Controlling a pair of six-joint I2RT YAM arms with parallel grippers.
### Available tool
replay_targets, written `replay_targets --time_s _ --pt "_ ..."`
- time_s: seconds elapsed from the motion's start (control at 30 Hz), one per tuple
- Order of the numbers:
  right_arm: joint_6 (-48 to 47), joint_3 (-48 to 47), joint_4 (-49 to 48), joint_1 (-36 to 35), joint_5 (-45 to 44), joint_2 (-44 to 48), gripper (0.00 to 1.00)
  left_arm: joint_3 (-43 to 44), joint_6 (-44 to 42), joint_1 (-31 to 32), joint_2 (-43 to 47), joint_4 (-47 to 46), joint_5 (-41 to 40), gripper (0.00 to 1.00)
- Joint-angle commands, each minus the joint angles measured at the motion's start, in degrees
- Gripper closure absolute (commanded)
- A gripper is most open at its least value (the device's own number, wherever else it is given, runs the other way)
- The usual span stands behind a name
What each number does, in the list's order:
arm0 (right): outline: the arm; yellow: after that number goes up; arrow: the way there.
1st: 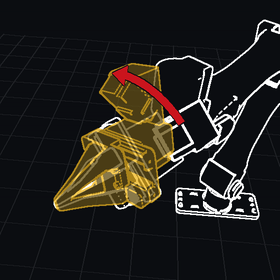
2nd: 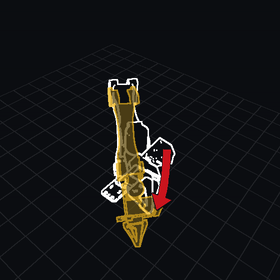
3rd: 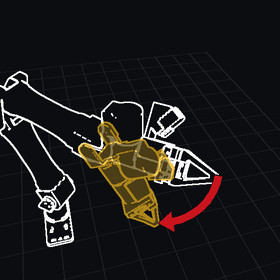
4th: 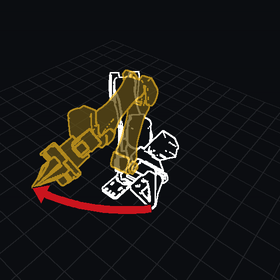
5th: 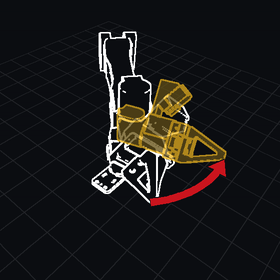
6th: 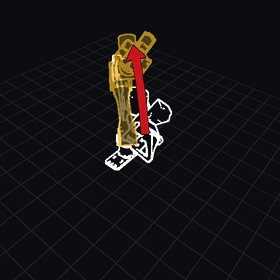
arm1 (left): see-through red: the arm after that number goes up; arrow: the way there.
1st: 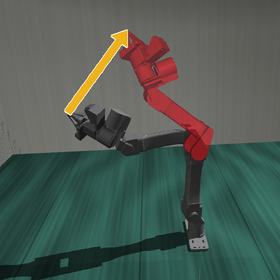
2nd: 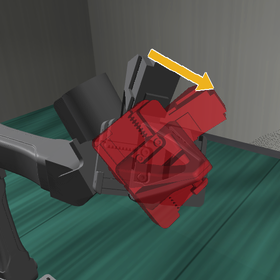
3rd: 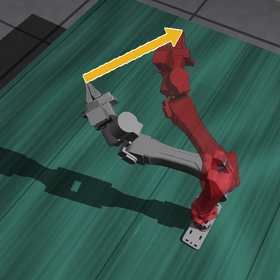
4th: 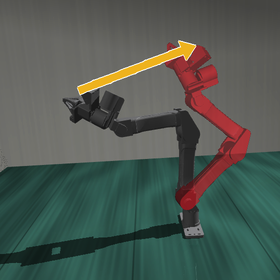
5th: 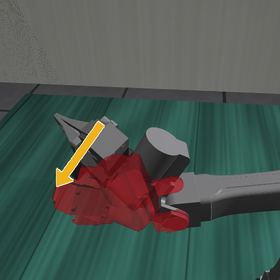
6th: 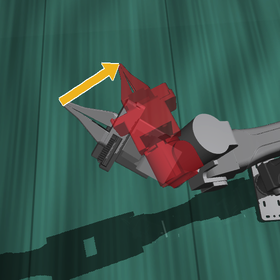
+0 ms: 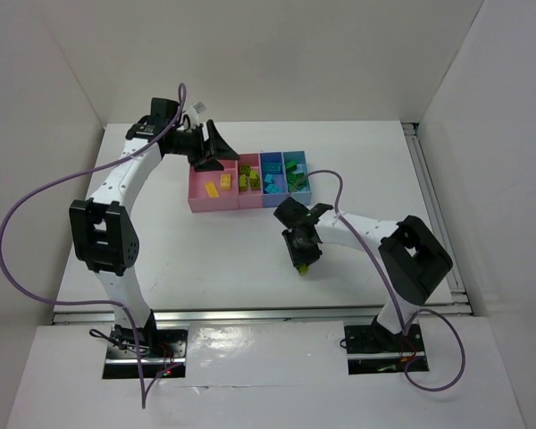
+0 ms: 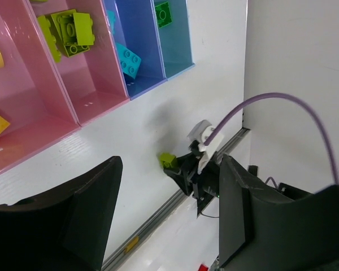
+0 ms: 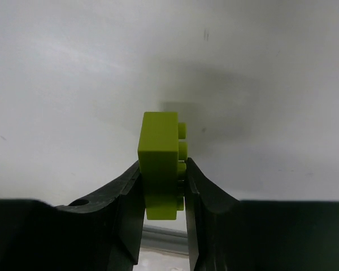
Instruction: Sort the legos into containers by color
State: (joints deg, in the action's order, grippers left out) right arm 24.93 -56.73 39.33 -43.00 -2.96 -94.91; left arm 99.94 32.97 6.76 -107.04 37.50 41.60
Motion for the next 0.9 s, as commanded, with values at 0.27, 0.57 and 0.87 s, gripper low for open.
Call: replay_targets --time_s 0.27,0.57,0.87 --pt "-3.9 -41.7 2.9 3.0 -10.6 -15.5 0.85 -7.3 0.8 -2.4 9.6 1.6 -16.3 0.29" --pt "-8.6 -66.4 1.1 5.7 -7.8 -34.2 0.77 -19.8 4.3 -10.2 18.3 1.6 -21.7 0.29" --pt "-11.0 -63.7 -8.1 7.1 -6.9 -29.6 0.19 -21.5 3.1 -11.4 19.9 1.6 -20.3 0.29"
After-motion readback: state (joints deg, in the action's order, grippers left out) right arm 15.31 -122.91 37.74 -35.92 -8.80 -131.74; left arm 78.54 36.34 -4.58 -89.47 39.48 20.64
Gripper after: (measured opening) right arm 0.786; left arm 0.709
